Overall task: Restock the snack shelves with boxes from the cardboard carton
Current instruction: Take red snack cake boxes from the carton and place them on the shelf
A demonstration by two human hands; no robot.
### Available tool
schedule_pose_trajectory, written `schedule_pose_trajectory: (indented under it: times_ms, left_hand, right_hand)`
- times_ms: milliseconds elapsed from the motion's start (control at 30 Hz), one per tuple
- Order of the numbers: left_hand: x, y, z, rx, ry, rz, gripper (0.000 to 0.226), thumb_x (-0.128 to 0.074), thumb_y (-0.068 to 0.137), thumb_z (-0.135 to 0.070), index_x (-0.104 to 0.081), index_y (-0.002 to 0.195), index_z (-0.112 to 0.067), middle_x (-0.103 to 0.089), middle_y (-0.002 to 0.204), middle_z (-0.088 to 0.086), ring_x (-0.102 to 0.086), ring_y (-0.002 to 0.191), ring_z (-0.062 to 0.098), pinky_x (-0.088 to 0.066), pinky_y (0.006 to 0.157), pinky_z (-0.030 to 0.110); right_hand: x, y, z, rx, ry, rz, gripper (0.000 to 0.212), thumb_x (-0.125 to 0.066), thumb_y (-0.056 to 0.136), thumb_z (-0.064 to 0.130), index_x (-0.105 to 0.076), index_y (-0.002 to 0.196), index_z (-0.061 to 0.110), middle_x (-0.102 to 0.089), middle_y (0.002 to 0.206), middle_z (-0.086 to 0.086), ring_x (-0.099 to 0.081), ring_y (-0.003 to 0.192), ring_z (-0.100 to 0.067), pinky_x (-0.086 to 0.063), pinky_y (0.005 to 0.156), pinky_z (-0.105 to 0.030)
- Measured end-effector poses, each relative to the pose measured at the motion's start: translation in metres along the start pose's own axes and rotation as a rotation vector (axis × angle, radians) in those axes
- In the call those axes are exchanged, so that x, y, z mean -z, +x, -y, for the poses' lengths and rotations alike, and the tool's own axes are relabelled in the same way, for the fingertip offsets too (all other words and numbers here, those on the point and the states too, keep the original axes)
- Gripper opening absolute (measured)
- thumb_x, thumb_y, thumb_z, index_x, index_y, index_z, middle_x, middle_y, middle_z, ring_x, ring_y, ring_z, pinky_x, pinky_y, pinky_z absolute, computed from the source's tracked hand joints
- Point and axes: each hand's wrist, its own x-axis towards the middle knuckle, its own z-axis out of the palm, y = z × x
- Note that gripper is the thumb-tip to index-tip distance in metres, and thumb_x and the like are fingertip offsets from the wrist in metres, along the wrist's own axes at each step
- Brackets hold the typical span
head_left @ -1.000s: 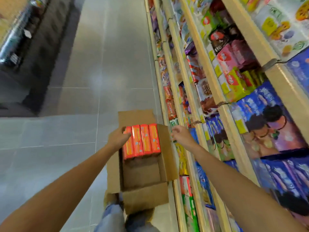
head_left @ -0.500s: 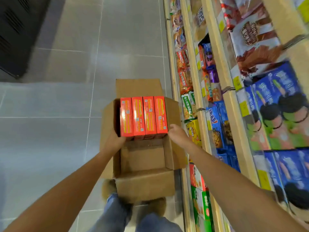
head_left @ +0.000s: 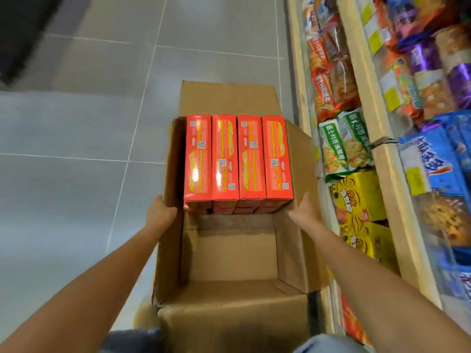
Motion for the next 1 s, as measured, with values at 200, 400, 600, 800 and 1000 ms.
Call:
schedule_pose_trajectory:
  times_ms: [200, 400, 600, 800, 1000]
  left_hand:
    - [-0.008, 0.017, -0.001, -0.047, 0.088, -0.109, 0.026, -0.05, 0.091, -0.014, -0.061, 0.109, 0.001, -0.065, 0.102, 0.025, -0.061, 0.096, 0.041, -0.046, 0.08, 0.038]
    - [0.004, 0.02, 0.013, -0.026, 0.046, -0.123, 0.025, -0.05, 0.091, -0.015, -0.062, 0.108, 0.0, -0.066, 0.1, 0.023, -0.061, 0.093, 0.04, -0.047, 0.079, 0.039]
    - [0.023, 0.02, 0.028, 0.02, 0.033, -0.142, 0.026, -0.05, 0.092, -0.016, -0.061, 0.109, 0.0, -0.065, 0.102, 0.022, -0.061, 0.095, 0.039, -0.048, 0.083, 0.041]
    - [0.029, 0.025, 0.031, -0.01, 0.031, -0.139, 0.025, -0.05, 0.091, -0.016, -0.062, 0.107, -0.001, -0.066, 0.098, 0.021, -0.061, 0.087, 0.036, -0.045, 0.075, 0.036]
    - [0.059, 0.02, 0.002, -0.068, -0.011, -0.182, 0.011, -0.053, 0.087, -0.012, -0.06, 0.085, -0.004, -0.059, 0.078, 0.015, -0.06, 0.078, 0.036, -0.044, 0.068, 0.033]
  right_hand:
    - [-0.009, 0.01, 0.013, -0.047, -0.161, -0.212, 0.058, -0.064, 0.084, 0.026, -0.037, 0.13, 0.002, -0.057, 0.124, -0.018, -0.058, 0.111, -0.036, -0.049, 0.085, -0.038]
    - [-0.019, -0.005, 0.02, -0.053, -0.179, -0.251, 0.053, -0.061, 0.087, 0.018, -0.036, 0.128, -0.002, -0.053, 0.128, -0.022, -0.053, 0.116, -0.038, -0.047, 0.09, -0.04]
    - [-0.042, -0.021, 0.031, 0.054, -0.029, -0.206, 0.033, -0.061, 0.088, 0.016, -0.048, 0.117, 0.008, -0.062, 0.112, -0.012, -0.061, 0.101, -0.031, -0.048, 0.071, -0.032]
    - [-0.026, -0.017, 0.043, 0.103, -0.005, -0.15, 0.007, -0.055, 0.091, 0.009, -0.06, 0.094, 0.005, -0.058, 0.087, -0.01, -0.051, 0.076, -0.022, -0.04, 0.063, -0.025]
    - [0.003, -0.034, 0.059, 0.147, 0.123, -0.263, 0.026, -0.054, 0.085, 0.002, -0.044, 0.062, 0.01, -0.046, 0.061, -0.002, -0.049, 0.067, -0.025, -0.026, 0.045, -0.022]
